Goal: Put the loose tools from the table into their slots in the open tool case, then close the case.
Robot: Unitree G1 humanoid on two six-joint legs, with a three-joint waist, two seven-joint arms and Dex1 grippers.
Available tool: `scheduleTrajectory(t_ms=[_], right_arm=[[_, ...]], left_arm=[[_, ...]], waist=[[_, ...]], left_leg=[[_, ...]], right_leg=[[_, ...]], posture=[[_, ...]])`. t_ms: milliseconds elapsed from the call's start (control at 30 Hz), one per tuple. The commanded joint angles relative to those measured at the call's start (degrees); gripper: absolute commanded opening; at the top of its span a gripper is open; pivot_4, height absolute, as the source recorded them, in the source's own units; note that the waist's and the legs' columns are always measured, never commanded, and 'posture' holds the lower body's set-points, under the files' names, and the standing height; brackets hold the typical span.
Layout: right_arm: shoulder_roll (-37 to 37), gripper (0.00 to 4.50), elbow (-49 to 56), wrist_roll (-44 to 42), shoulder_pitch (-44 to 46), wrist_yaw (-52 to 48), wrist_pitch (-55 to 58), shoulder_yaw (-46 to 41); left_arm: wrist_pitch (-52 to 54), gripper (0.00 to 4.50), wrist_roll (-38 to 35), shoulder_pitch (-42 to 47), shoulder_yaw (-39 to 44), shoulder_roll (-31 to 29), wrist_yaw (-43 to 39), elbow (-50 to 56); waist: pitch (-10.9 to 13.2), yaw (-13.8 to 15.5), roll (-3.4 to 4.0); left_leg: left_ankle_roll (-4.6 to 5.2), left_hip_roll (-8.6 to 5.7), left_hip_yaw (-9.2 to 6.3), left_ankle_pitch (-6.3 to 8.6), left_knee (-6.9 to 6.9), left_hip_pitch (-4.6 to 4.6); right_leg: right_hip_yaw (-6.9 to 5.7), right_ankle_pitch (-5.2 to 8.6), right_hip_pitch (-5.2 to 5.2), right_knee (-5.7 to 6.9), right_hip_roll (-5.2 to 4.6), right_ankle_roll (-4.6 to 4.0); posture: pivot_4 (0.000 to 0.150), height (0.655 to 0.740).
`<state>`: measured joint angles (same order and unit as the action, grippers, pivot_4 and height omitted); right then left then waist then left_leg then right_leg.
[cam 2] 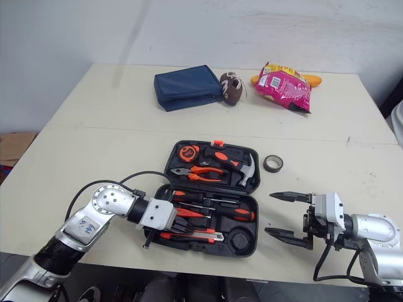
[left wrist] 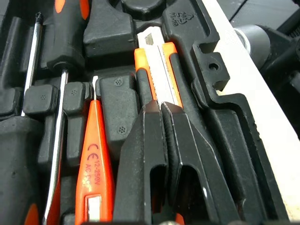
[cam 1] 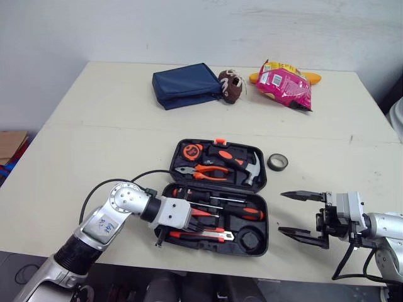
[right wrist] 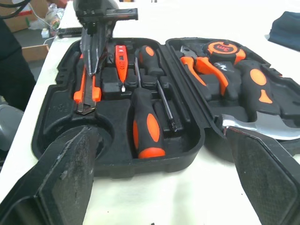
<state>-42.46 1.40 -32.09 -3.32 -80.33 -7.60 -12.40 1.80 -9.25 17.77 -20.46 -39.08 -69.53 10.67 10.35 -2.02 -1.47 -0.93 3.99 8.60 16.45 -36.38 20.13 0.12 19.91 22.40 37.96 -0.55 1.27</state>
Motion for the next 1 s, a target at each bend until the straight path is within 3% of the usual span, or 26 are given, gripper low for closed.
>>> scheduleTrajectory(t_ms=[33,233,267,367,467,600,800,1000], right_arm=[[-0.37,4.50,-1.18,-0.69,-0.04,0.98,-1.37,-3.70],[-3.11,4.50,-11.91,0.63,0.14,0.71,-6.42,-11.31],[-3.75,4.50,-14.23,1.05,0.28,0.52,-7.65,-12.29],[-4.76,4.50,-20.60,2.01,1.99,0.96,-11.24,-14.24],[-8.94,4.50,-36.87,5.06,3.69,5.57,-19.05,-20.04],[-11.38,4.50,-47.66,6.12,6.18,7.35,-24.45,-21.83],[-12.88,4.50,-53.30,5.57,7.58,8.74,-25.41,-22.97],[-11.15,4.50,-48.83,6.54,11.55,10.20,-22.73,-19.75]], left_arm=[[-1.47,0.02,-6.43,-1.14,5.32,0.55,-0.61,1.89],[3.92,0.02,-17.78,-1.94,20.79,-0.45,5.49,5.34],[5.21,0.27,-18.84,-2.65,23.16,-1.06,6.52,5.59],[6.94,1.27,-19.22,-4.73,27.57,-3.19,7.62,5.10],[4.79,2.66,-16.41,-12.32,42.00,-10.50,7.41,-8.03],[-1.25,4.45,-14.21,-14.36,48.59,-14.81,7.55,-23.50],[-6.18,4.45,-13.03,-13.69,51.79,-15.96,8.95,-35.56],[-4.88,4.45,-15.56,-14.92,51.67,-12.87,10.35,-29.30]], waist=[[0.03,0.08,0.00],[0.06,0.27,-0.01],[0.06,0.26,-0.01],[0.08,-0.22,-0.01],[0.12,-1.35,0.06],[0.31,-1.82,-0.14],[0.31,-2.35,-0.15],[0.31,-2.81,-0.14]], left_leg=[[0.00,0.01,0.00,0.00,0.00,0.05],[-0.01,-0.04,0.00,-0.01,-0.02,0.10],[-0.02,-0.04,0.00,-0.01,-0.02,0.11],[-0.04,-0.03,0.02,-0.01,-0.01,0.09],[-0.05,-0.02,0.08,-0.02,0.06,0.02],[-0.06,-0.01,0.06,-0.04,0.22,-0.03],[-0.04,-0.09,0.09,0.03,0.23,0.02],[-0.13,-0.08,0.11,0.06,0.23,0.02]], right_leg=[[-0.01,0.00,0.05,0.01,0.01,0.00],[-0.02,0.00,0.07,-0.03,-0.03,0.00],[-0.01,0.00,0.07,-0.04,-0.04,0.00],[-0.01,0.01,0.07,-0.07,-0.02,0.01],[0.04,0.01,0.07,-0.05,0.00,0.00],[0.00,0.11,0.21,-0.03,0.04,-0.18],[-0.02,0.06,0.15,-0.10,-0.17,-0.09],[-0.03,0.04,0.15,-0.08,-0.19,-0.06]], posture=[[0.150,0.7400],[0.150,0.7400],[0.150,0.7400],[0.150,0.7400],[0.150,0.7400],[0.150,0.7400],[0.150,0.7400],[0.150,0.7400]])
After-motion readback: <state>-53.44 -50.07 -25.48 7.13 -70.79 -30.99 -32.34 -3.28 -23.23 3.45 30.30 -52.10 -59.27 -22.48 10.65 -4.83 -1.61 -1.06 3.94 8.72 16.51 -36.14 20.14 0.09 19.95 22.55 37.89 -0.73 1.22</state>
